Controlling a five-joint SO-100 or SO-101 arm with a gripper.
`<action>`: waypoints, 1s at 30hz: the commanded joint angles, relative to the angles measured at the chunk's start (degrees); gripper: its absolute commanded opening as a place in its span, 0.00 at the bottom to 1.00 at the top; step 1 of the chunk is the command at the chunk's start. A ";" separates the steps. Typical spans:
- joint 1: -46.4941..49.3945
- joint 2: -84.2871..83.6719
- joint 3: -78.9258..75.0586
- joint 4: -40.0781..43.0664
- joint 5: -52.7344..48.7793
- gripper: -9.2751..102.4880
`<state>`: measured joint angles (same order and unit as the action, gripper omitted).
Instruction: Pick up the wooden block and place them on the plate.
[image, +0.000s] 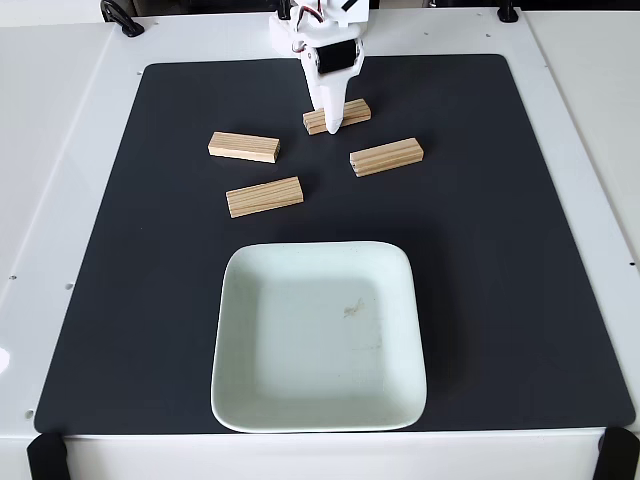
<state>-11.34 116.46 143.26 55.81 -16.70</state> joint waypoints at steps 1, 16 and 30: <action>0.35 0.88 0.18 -0.53 0.35 0.08; 1.32 33.66 -3.25 -0.53 6.68 0.08; 5.36 35.24 -3.16 -26.89 17.75 0.08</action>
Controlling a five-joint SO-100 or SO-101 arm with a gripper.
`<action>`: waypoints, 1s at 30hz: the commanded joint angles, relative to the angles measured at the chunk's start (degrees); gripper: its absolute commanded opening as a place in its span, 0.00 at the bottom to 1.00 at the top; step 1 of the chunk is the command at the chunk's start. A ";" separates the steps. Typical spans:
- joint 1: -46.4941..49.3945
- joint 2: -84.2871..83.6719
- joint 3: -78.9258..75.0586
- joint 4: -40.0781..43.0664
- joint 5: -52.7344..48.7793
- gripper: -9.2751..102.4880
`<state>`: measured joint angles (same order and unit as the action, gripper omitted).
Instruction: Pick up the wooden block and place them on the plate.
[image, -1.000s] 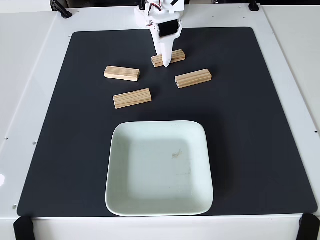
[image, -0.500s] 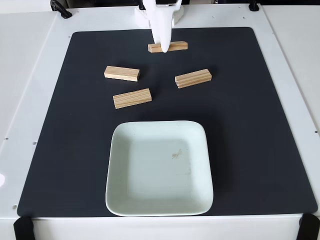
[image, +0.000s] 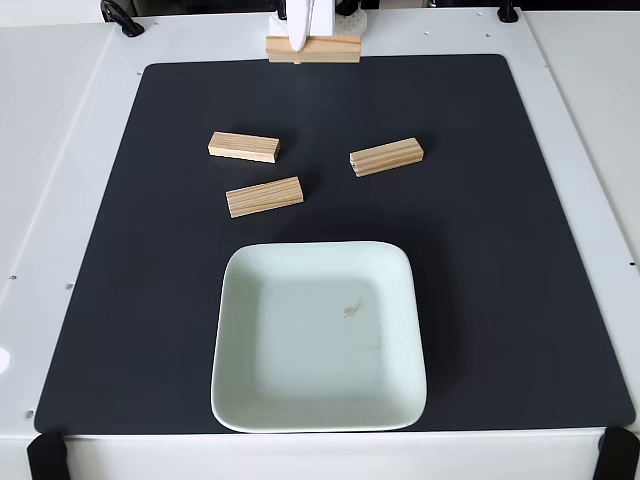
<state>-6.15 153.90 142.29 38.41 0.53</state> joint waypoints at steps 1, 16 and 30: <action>0.18 -4.31 -2.81 -11.87 0.70 0.08; 0.00 -52.03 -45.09 -0.88 6.86 0.08; -0.70 -86.57 -85.43 26.02 6.24 0.08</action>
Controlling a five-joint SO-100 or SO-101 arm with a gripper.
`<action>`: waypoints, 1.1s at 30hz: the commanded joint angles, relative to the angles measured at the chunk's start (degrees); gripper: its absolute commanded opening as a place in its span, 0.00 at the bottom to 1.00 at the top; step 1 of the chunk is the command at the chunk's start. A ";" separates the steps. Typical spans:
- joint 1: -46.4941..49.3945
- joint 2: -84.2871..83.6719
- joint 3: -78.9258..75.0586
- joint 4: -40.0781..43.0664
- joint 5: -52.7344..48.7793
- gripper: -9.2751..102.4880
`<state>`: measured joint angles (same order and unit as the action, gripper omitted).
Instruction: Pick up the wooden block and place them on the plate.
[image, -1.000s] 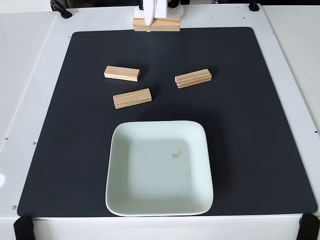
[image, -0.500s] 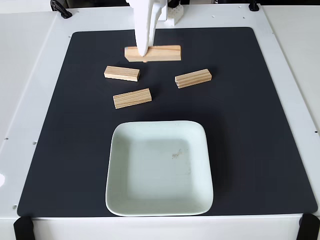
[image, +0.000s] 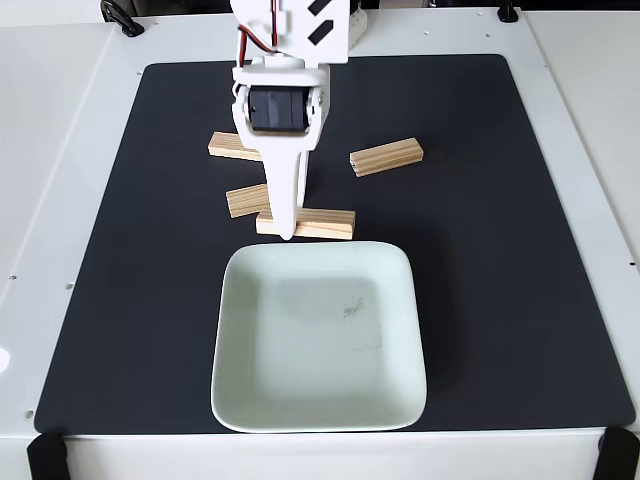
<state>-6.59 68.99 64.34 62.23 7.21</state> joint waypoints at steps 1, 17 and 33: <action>-0.18 -2.72 -8.79 2.37 -0.53 0.08; -0.26 -7.82 -11.51 1.67 -3.69 0.08; 0.09 -11.43 -12.57 -0.26 -3.52 0.08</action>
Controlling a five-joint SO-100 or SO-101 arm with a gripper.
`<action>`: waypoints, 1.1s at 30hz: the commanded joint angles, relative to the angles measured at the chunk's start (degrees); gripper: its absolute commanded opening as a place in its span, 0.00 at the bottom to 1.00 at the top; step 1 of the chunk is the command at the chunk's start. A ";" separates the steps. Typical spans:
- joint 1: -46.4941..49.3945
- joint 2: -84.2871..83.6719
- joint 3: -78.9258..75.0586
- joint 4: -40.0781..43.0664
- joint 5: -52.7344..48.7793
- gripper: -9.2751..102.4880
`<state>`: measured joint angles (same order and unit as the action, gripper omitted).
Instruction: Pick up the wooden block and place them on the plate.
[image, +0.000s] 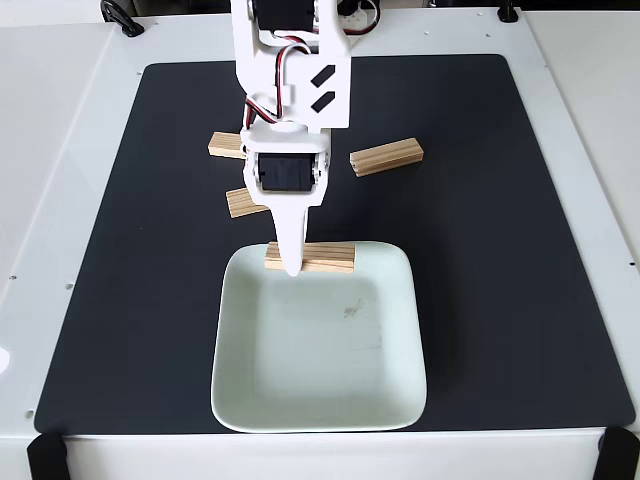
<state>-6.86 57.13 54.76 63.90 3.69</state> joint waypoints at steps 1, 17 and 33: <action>0.44 0.35 -2.99 -2.90 0.00 0.08; 0.62 0.26 -2.90 -3.60 0.18 0.08; 0.09 0.09 -3.08 -3.78 0.44 0.08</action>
<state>-6.86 56.51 54.76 60.38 3.69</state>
